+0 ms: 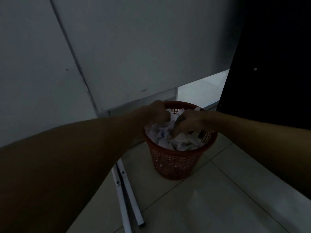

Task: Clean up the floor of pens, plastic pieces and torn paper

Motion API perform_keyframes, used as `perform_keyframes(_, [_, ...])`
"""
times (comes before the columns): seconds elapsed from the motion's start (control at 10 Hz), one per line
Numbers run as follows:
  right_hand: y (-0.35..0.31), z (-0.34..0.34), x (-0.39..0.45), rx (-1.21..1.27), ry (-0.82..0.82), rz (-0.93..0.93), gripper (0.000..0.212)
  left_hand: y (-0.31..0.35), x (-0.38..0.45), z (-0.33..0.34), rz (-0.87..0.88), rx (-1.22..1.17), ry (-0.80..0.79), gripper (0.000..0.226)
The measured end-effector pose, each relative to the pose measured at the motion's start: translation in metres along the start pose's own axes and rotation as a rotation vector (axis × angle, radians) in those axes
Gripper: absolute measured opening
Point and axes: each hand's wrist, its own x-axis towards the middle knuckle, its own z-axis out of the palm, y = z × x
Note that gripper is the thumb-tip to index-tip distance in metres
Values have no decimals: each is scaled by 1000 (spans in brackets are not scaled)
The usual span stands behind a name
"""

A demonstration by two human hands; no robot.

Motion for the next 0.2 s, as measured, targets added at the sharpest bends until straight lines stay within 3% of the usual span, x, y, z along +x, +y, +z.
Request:
perform_keyframes(0.1, [-7,-2,-8,84,78,29,82,0,-14,-11,73,-104,89,26])
perform_keyframes(0.2, [-11,-2,-12,27,241,9,70,-8,-28,-22,107,-142,161,24])
